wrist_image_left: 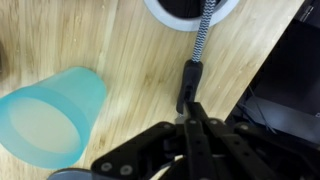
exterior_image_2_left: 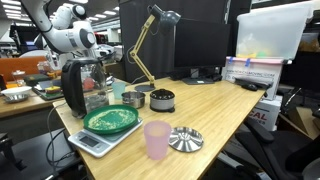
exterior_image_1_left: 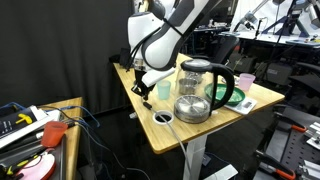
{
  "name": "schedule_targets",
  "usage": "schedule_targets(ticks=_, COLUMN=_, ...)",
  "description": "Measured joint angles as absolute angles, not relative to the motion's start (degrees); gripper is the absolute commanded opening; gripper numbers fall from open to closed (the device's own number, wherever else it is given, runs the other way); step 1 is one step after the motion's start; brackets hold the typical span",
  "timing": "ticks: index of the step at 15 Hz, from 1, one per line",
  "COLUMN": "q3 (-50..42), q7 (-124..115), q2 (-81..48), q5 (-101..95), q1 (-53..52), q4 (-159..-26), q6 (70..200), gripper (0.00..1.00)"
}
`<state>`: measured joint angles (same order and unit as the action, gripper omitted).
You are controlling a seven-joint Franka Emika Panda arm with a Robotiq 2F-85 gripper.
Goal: Turn the lamp on then off
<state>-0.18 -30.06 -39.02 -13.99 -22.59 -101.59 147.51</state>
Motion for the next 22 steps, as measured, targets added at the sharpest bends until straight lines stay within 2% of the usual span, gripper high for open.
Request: schedule_targets(ticks=22, q3=-2.01, q7=-30.12, q2=-42.34, q5=-11.87, q1=-23.42, q4=-98.5, q6=145.86, gripper=0.0)
